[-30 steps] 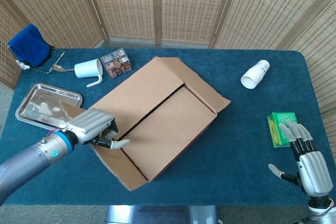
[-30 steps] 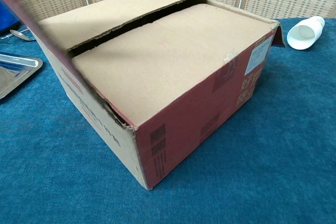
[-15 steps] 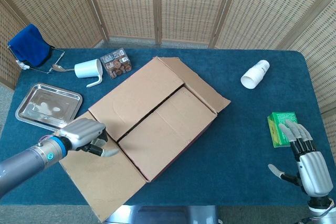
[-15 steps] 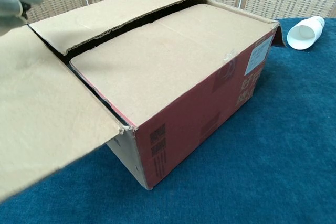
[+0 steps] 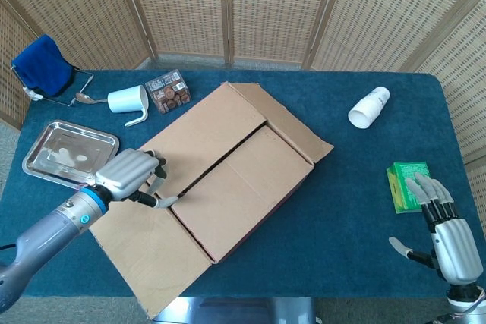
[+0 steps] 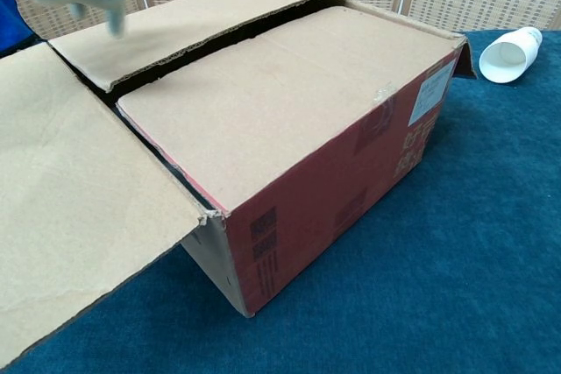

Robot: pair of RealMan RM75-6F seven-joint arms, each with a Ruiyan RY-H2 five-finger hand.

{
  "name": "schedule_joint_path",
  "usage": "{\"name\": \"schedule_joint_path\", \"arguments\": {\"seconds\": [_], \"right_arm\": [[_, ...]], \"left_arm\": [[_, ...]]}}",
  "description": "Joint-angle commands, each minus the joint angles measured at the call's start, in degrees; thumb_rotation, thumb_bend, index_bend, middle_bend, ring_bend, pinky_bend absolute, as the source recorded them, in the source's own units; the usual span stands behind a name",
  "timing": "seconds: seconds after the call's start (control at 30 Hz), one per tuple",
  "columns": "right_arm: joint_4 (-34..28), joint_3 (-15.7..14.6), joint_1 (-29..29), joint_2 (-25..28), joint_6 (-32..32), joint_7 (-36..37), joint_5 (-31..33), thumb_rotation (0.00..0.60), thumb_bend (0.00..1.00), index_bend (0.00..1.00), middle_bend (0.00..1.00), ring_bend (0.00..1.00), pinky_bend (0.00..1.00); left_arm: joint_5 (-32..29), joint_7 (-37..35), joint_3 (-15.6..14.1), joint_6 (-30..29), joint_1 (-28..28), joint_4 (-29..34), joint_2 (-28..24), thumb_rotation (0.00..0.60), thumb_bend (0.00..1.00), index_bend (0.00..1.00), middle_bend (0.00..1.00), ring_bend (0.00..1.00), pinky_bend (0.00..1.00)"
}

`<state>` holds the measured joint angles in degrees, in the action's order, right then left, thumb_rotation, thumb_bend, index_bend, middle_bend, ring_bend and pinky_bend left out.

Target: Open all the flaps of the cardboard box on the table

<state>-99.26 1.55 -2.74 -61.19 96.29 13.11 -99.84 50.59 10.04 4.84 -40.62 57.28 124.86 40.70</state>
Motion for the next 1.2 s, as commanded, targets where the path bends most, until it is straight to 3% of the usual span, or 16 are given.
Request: {"name": "schedule_joint_path", "arguments": {"seconds": [0.03, 0.3, 0.57, 0.9, 1.2], "right_arm": [[0.0, 0.0, 0.0, 0.0, 0.0, -0.1, -0.1, 0.6, 0.05, 0.0, 0.0, 0.0, 0.0], [0.0, 0.0, -0.1, -0.1, -0.3, -0.2, 0.1, 0.6, 0.05, 0.0, 0.0, 0.0, 0.0], [0.0, -0.1, -0.1, -0.1, -0.2, -0.4, -0.3, 0.6, 0.05, 0.0, 0.0, 0.0, 0.0], [0.0, -0.1, -0.1, 0.0, -0.1, 0.1, -0.2, 0.6, 0.05, 0.0, 0.0, 0.0, 0.0], [0.0, 0.0, -0.1, 0.1, -0.1, 0.6, -0.1, 0.6, 0.05, 0.0, 0.0, 0.0, 0.0]], "left_arm": [[4.3, 3.0, -0.2, -5.7, -3.0, -2.7, 4.5, 0.299, 0.0, 0.71, 0.31, 0.14, 0.2], [12.9, 8.7, 0.6, -16.0, -6.5, -7.8, 11.2, 0.402, 0.0, 0.57, 0.17, 0.04, 0.11], [18.4, 14.7, 1.1, -19.1, -6.8, -12.4, 18.3, 0.454, 0.0, 0.44, 0.01, 0.0, 0.05], [19.1, 19.4, 2.4, -18.3, -5.1, -13.2, 23.9, 0.482, 0.0, 0.42, 0.0, 0.0, 0.05], [15.9, 28.5, 2.6, -15.4, -1.5, -14.4, 28.8, 0.493, 0.0, 0.42, 0.0, 0.0, 0.05]]}}
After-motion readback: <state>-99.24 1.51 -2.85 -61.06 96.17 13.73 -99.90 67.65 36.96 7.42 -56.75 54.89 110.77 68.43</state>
